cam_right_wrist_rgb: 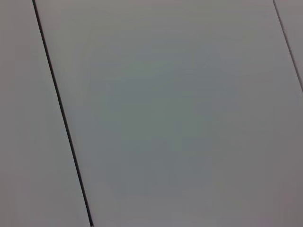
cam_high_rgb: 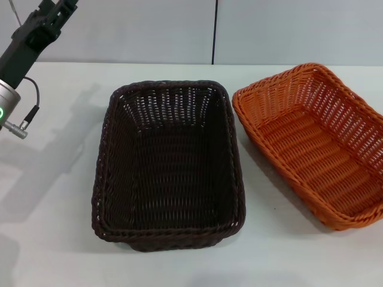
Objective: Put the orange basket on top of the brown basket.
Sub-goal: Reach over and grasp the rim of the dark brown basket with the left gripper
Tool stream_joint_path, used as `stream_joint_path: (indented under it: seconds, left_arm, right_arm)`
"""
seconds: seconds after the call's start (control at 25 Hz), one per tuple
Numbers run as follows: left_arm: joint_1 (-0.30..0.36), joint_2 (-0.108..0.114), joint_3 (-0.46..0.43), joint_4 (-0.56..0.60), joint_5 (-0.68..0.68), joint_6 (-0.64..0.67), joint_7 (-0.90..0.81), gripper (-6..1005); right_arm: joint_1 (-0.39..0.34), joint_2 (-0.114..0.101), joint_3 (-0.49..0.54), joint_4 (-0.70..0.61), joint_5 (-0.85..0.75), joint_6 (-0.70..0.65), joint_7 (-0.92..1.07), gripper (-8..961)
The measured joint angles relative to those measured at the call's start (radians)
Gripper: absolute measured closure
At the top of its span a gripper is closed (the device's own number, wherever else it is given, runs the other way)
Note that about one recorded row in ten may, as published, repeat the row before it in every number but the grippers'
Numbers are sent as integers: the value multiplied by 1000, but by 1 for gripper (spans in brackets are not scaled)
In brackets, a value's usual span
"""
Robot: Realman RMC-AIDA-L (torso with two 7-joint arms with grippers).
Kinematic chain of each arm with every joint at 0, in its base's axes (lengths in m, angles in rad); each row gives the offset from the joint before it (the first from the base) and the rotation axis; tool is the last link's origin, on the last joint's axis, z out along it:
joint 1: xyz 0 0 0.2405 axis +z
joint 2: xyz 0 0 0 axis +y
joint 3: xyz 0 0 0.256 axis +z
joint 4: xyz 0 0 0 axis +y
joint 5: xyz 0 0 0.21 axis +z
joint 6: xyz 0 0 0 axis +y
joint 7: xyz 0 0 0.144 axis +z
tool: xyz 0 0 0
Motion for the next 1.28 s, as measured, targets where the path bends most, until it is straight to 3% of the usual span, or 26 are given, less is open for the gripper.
stream_joint_path:
  seconds: [0.68,1.16,1.28]
  left_arm:
    - [1,6,23,-3,10,11,-30,135]
    - [11,15,125,-121,13,98,-108,136]
    - [18,19,137,-197,85,143,-161,136]
  right_arm:
    - [2,3,-2,14,0,0,0,115]
    - [-3,9,0,20,0,0,0,114]
    - [-3,9,0,18,0,0,0,114]
